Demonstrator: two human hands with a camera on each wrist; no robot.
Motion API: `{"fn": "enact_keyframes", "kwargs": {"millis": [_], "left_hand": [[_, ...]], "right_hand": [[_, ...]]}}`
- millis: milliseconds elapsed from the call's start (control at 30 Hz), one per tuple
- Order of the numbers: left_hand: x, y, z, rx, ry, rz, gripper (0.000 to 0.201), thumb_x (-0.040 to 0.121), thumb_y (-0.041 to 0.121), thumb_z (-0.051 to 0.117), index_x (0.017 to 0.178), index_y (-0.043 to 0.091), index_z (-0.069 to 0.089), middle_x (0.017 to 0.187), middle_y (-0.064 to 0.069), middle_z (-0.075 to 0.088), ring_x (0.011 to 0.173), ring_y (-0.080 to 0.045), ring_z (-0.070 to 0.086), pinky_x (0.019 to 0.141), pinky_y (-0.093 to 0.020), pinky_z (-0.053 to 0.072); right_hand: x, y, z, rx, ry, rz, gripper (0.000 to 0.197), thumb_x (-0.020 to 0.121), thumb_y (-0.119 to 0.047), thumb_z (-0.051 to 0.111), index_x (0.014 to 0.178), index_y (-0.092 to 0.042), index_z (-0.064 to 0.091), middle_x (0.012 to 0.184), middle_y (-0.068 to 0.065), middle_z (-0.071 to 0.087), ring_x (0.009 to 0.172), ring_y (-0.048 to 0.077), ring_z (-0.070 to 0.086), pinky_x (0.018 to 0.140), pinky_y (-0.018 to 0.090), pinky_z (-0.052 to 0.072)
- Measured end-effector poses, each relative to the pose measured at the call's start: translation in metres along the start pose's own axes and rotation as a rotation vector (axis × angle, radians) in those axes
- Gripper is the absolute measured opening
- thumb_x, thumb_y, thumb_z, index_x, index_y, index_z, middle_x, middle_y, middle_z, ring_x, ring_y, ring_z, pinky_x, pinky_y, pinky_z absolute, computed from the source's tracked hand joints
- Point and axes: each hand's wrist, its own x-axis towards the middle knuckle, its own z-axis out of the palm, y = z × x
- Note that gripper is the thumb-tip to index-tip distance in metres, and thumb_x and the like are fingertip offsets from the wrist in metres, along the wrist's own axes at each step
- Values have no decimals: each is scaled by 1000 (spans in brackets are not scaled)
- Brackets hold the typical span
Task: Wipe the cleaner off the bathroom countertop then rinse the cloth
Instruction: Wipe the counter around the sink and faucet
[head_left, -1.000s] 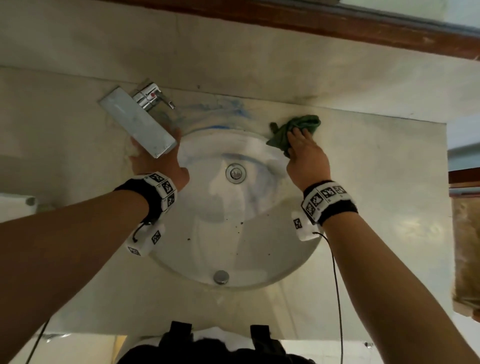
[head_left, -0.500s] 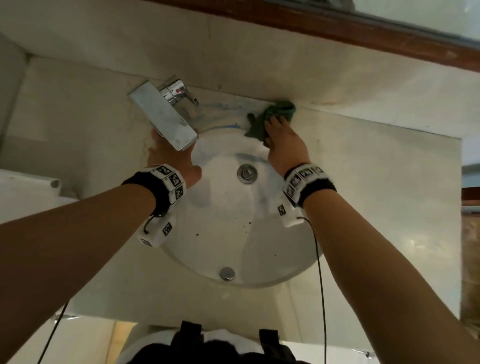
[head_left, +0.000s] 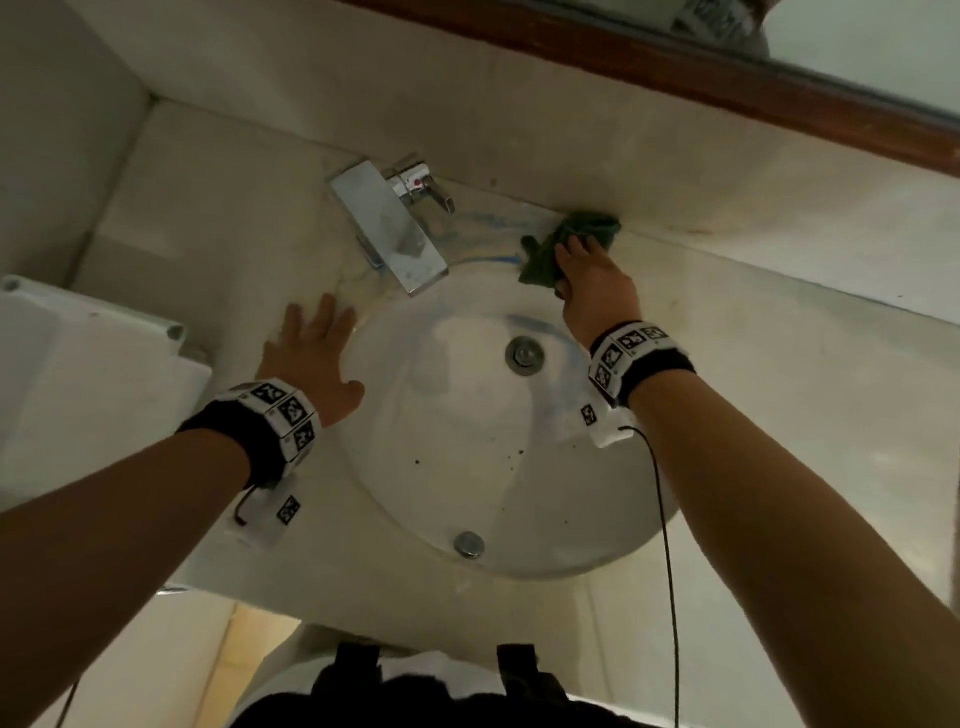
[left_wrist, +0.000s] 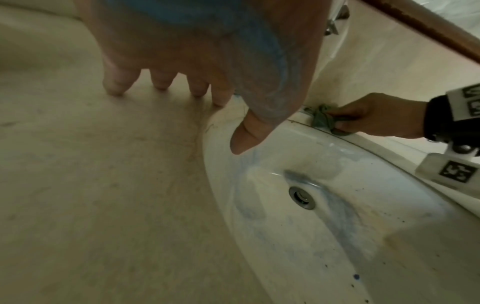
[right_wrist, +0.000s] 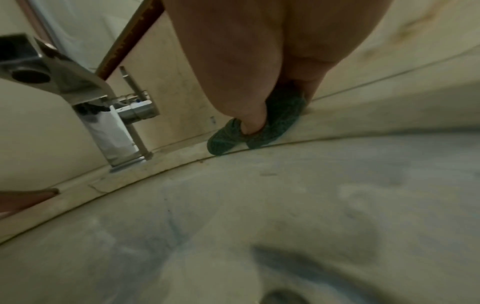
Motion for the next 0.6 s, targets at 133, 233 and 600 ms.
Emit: {"fn": "enact_keyframes", "kwargs": {"millis": [133,233,600], "left_hand": [[4,-3,1,-23,-33,11,97,86,45,61,155,33,-6,160,9,-20,148,-29,-15,116,-59,10],[5,-8,-1,-14,-51,38,99,84,45,62,154,34,-8,159,11,-22,148,-29,-15,117,-59,13],[4,-7,2,-5,-55,50,102,84,48,60,153,34,-13,158,11,-25,147,-29,-18,117,-58,9]], "right_hand": [[21,-28,3,26,-50,-54,57,99,-8,44,153,-10,24,161,7,18,149,26,11,118,35,19],[4,-11,4,54,-32,-41,55,99,-7,44,152,-10,27,160,7,20,149,25,13,120,36,20],[-7,8,-6,10,10,48,47,100,-10,41,147,-8,38,157,10,29,146,29,22,113,41,32]]}}
